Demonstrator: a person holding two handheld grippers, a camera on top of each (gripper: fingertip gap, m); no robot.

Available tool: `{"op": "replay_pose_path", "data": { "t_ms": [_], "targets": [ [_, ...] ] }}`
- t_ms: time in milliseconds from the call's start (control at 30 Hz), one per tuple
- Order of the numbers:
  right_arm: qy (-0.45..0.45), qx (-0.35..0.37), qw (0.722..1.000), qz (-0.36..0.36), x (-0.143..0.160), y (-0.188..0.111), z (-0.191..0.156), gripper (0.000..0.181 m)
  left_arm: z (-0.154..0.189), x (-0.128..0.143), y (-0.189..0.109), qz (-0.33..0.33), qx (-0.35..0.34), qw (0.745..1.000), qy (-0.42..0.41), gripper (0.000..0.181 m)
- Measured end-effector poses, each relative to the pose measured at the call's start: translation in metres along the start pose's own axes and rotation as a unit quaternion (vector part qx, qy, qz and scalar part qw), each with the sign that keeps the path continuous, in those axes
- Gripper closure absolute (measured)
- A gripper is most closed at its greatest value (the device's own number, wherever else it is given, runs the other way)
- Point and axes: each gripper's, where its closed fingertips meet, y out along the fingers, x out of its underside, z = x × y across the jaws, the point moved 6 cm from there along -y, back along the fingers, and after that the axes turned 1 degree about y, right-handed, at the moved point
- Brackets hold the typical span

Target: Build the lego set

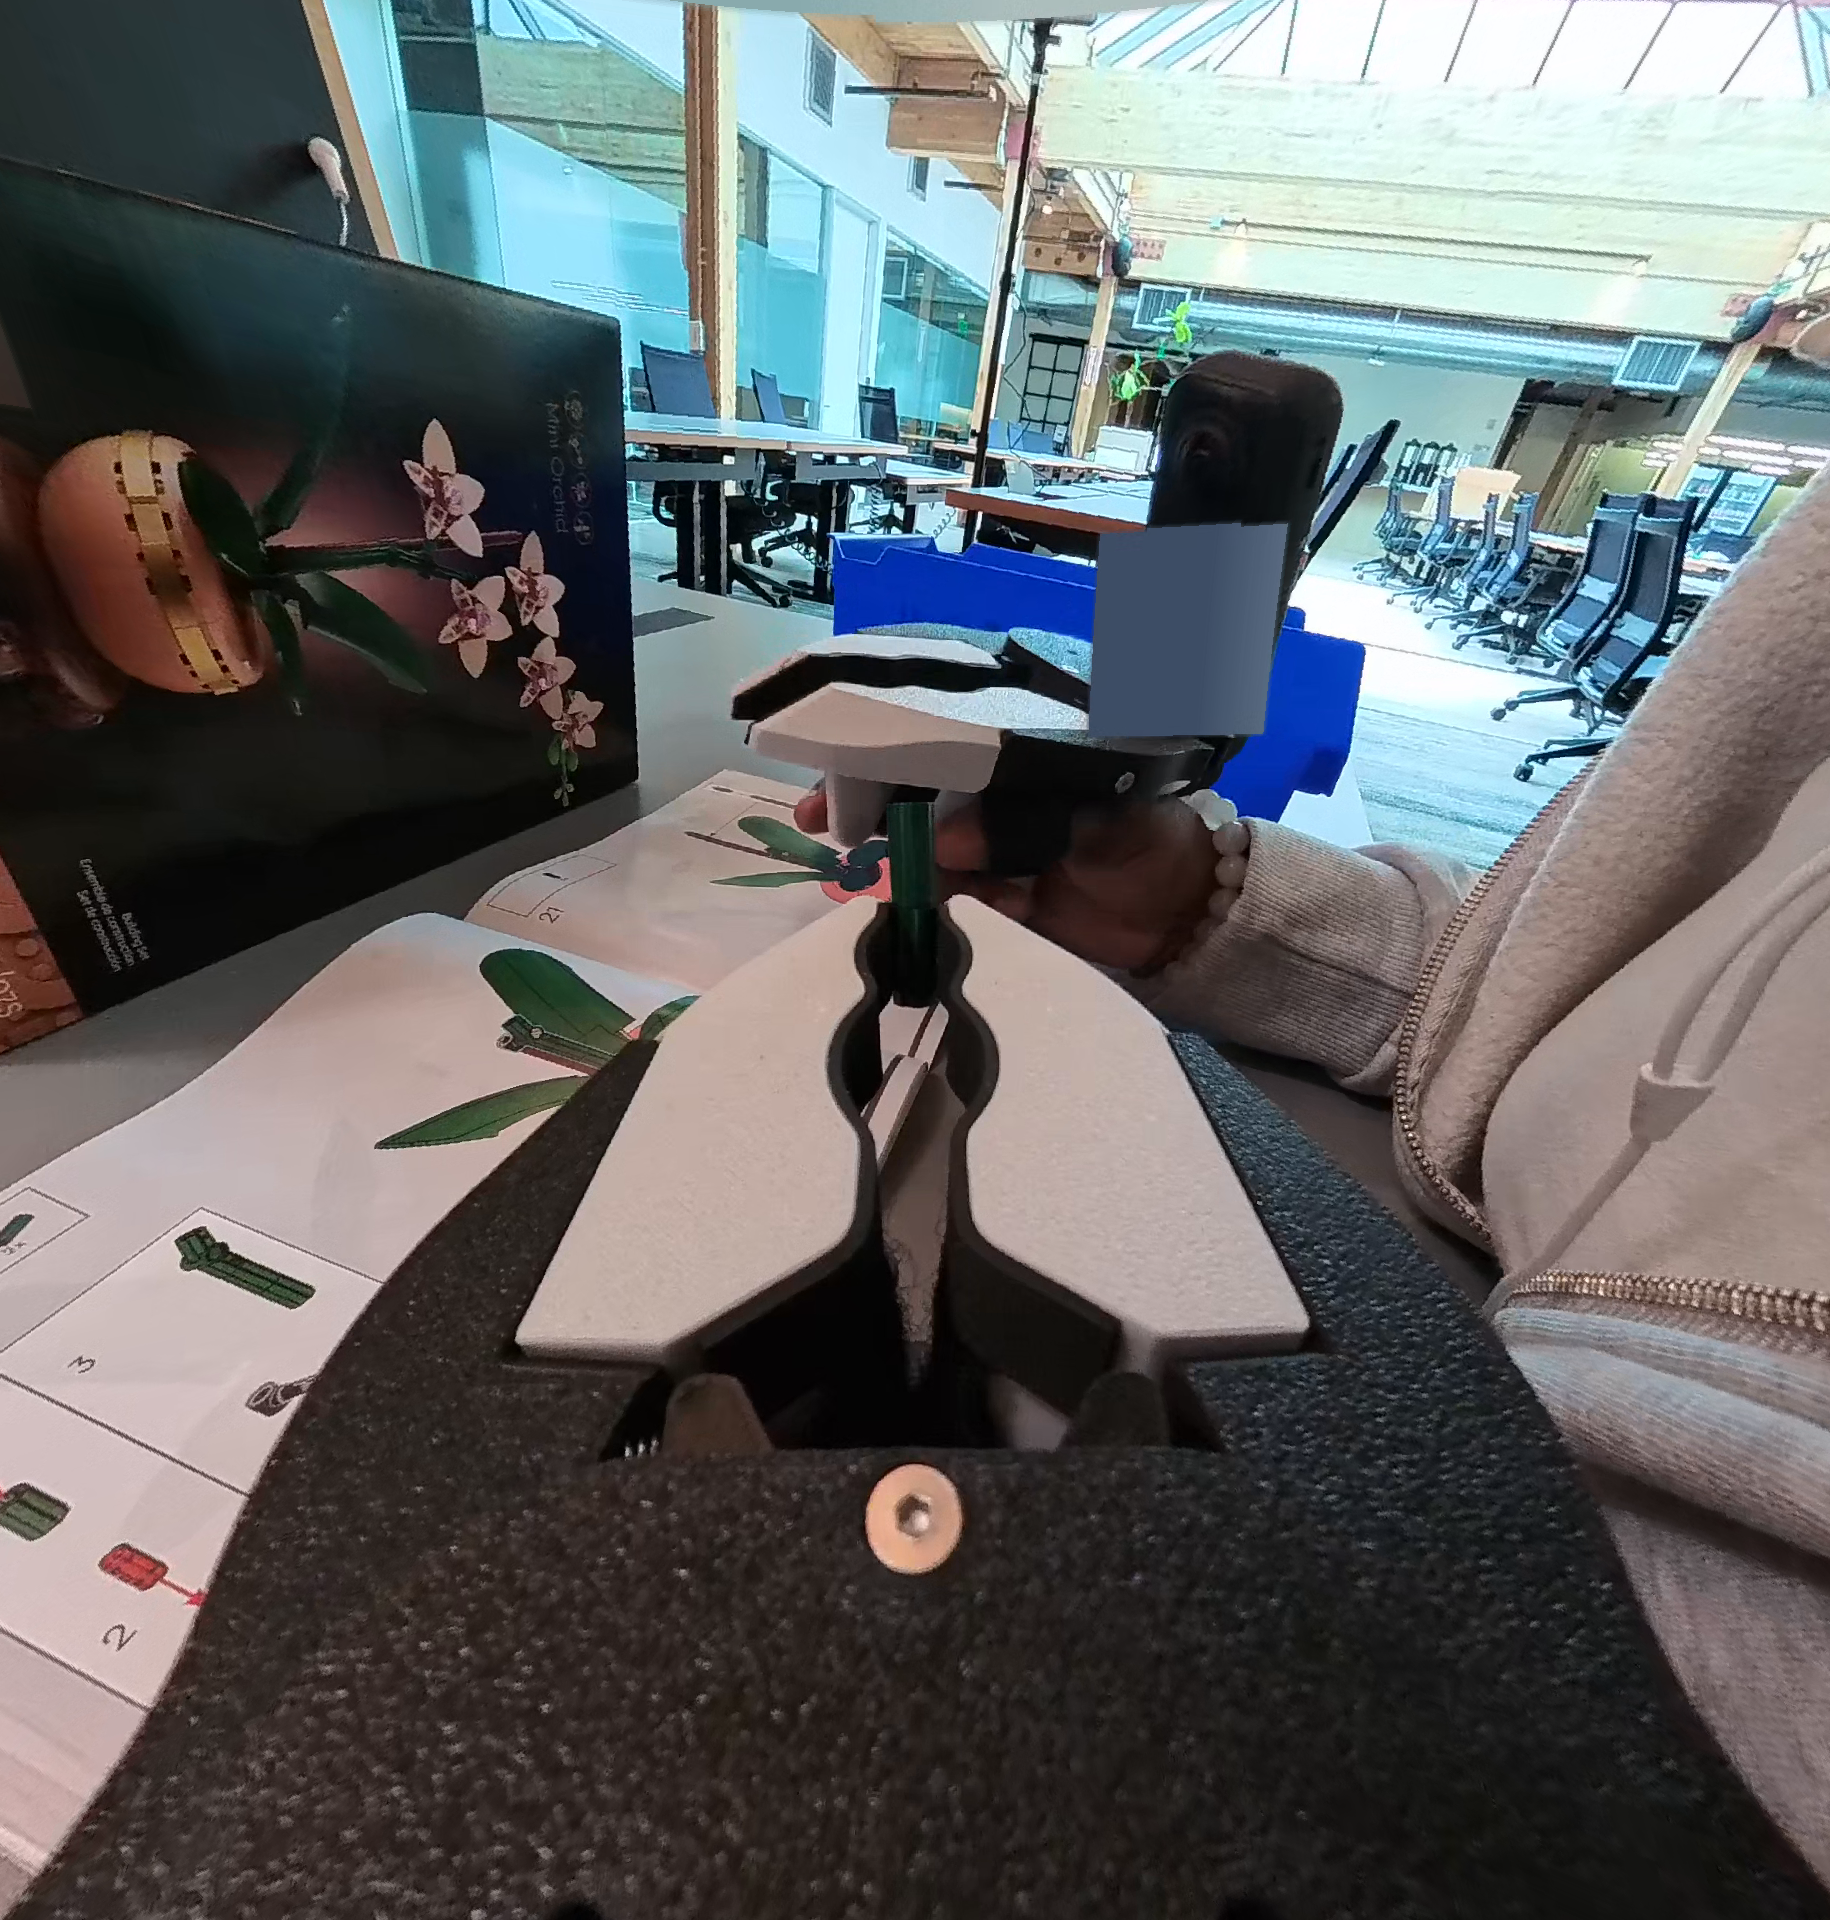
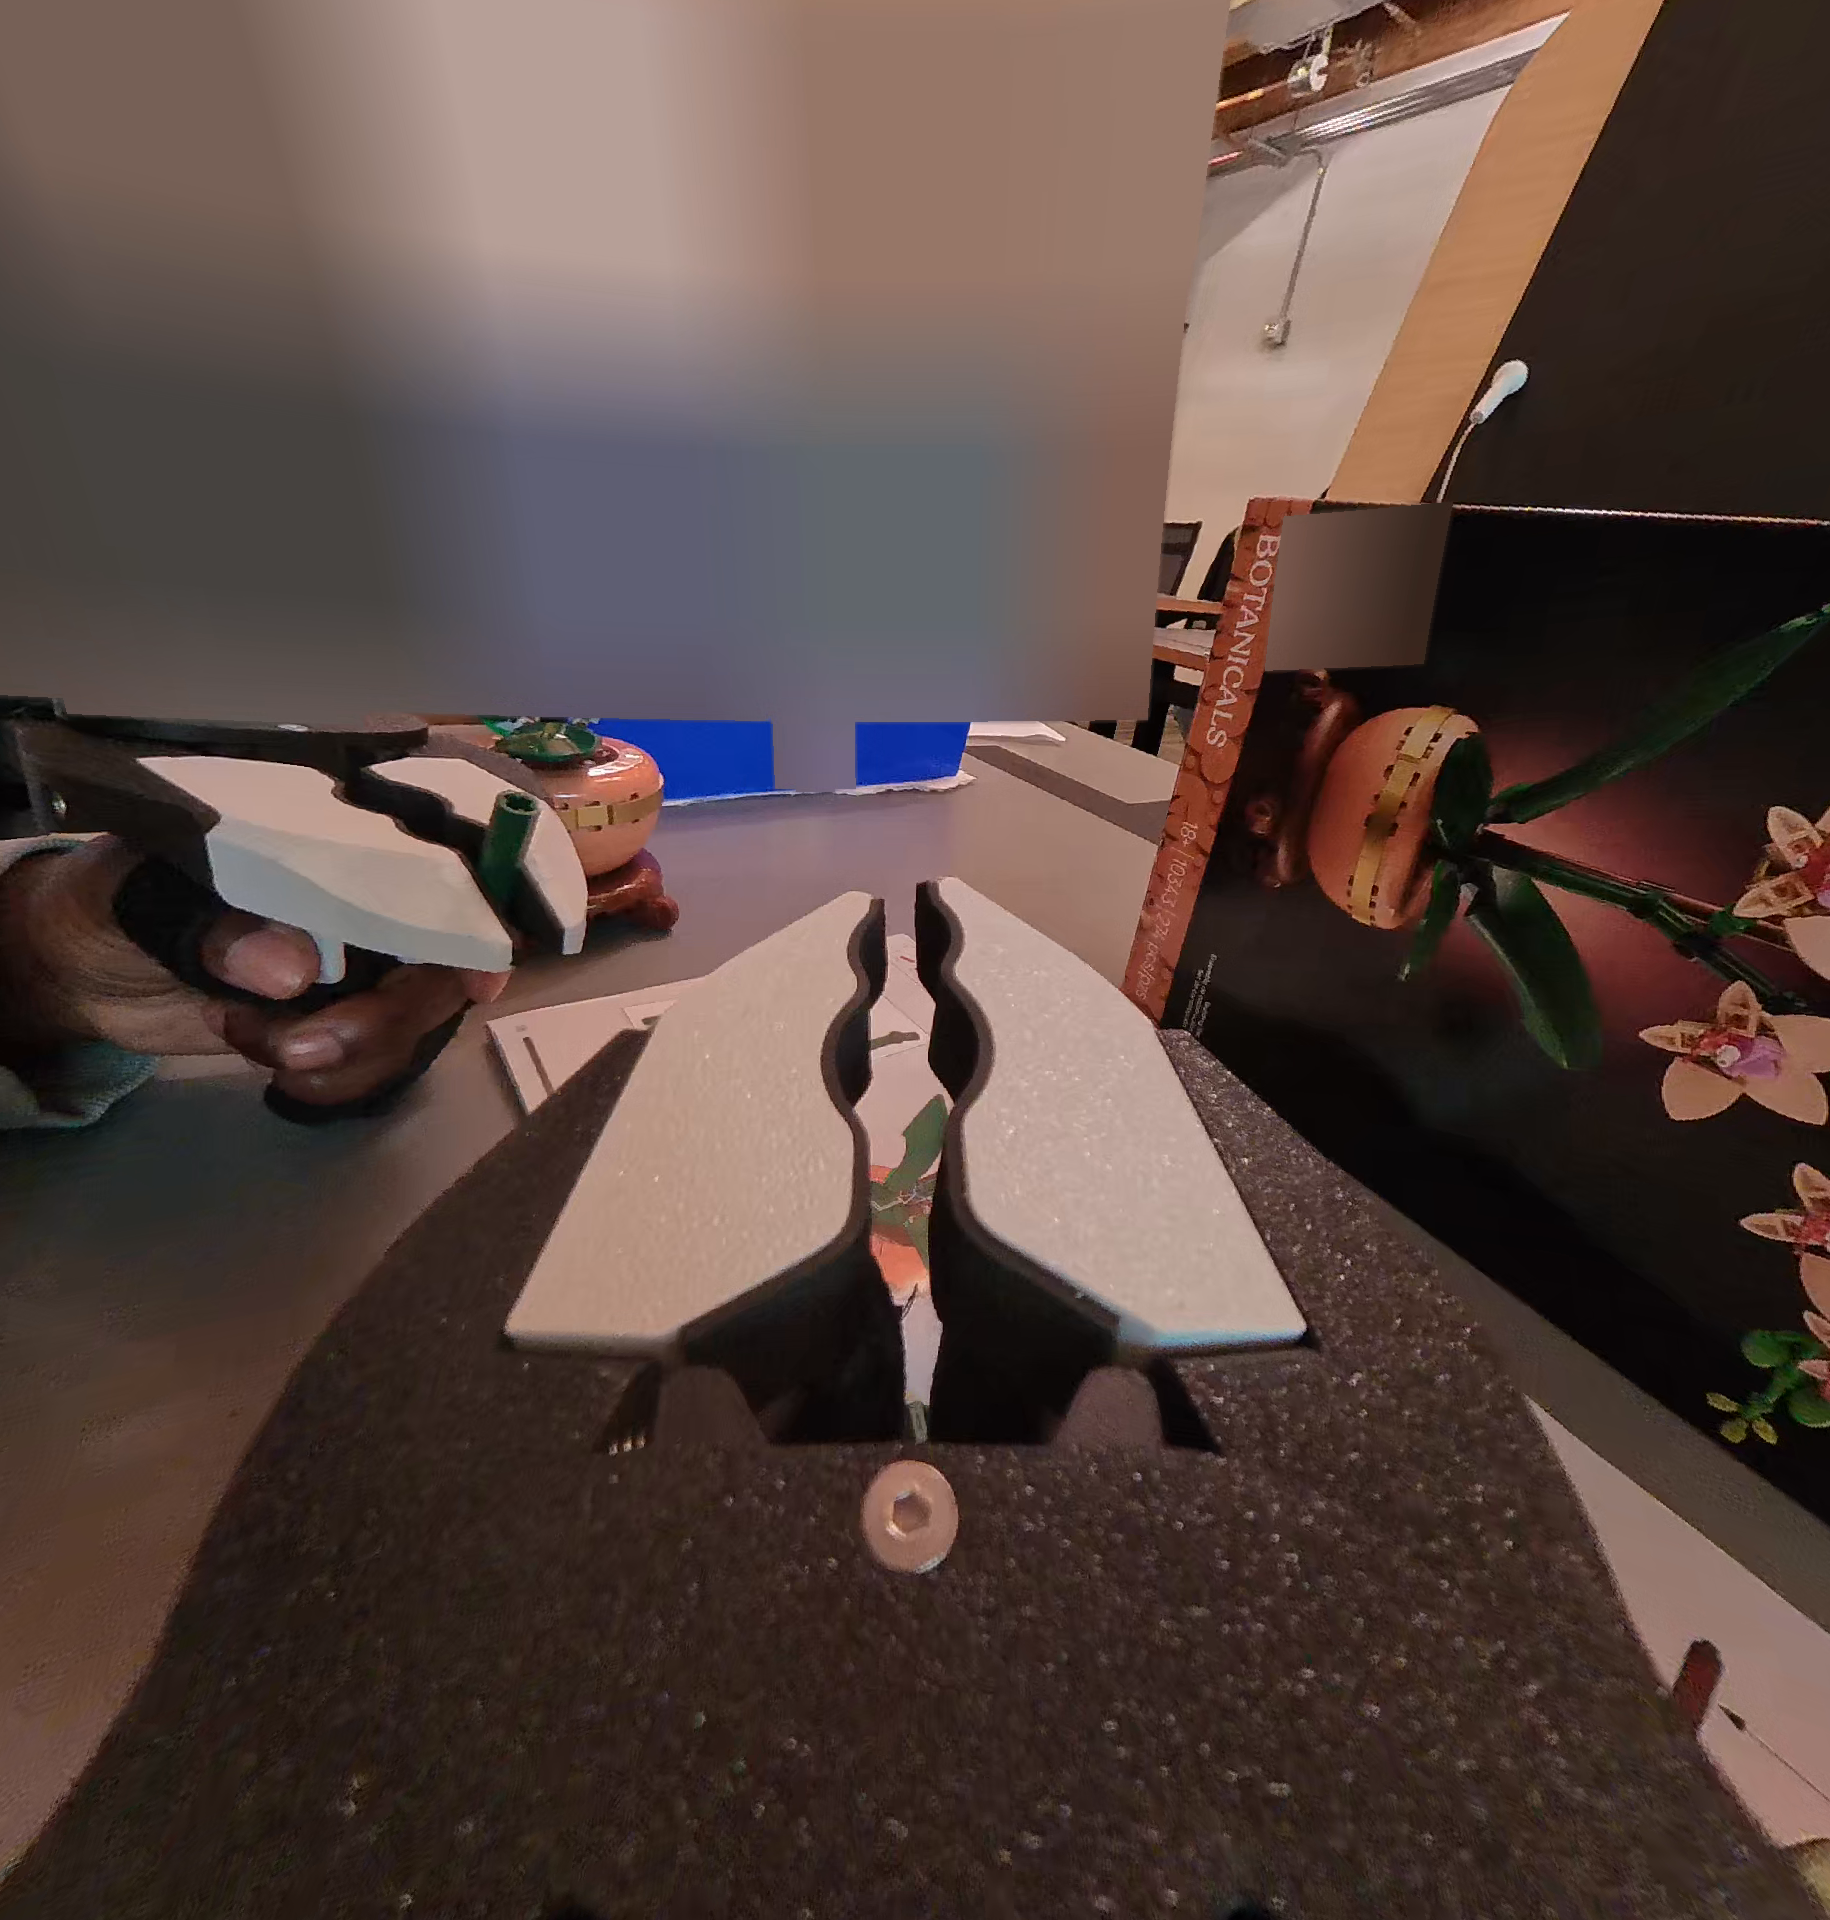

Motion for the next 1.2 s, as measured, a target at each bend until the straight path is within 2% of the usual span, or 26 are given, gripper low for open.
{"op": "replay_pose_path", "data": {
  "t_ms": [400,600,1033,1133,1200],
  "targets": [
    [0.002,-0.007,1.000,-0.011,0.003,0.001,-0.003,0.177,-0.001,0.000,0.000,0.001,-0.003,1.000,0.000,0.175],
    [-0.001,-0.052,0.998,-0.025,0.004,0.003,-0.013,0.178,-0.002,-0.001,-0.001,0.006,-0.006,1.000,-0.006,0.175],
    [-0.008,-0.046,0.998,-0.029,0.005,0.004,-0.012,0.177,-0.003,-0.001,-0.001,0.007,-0.008,1.000,-0.010,0.175],
    [-0.010,-0.019,0.997,-0.068,0.004,-0.002,0.000,0.169,-0.004,-0.001,-0.002,0.009,-0.011,1.000,-0.014,0.175],
    [0.012,-0.040,0.990,-0.135,0.004,-0.008,0.010,0.158,-0.006,-0.002,-0.002,0.012,-0.013,1.000,-0.020,0.175]
  ]
}}
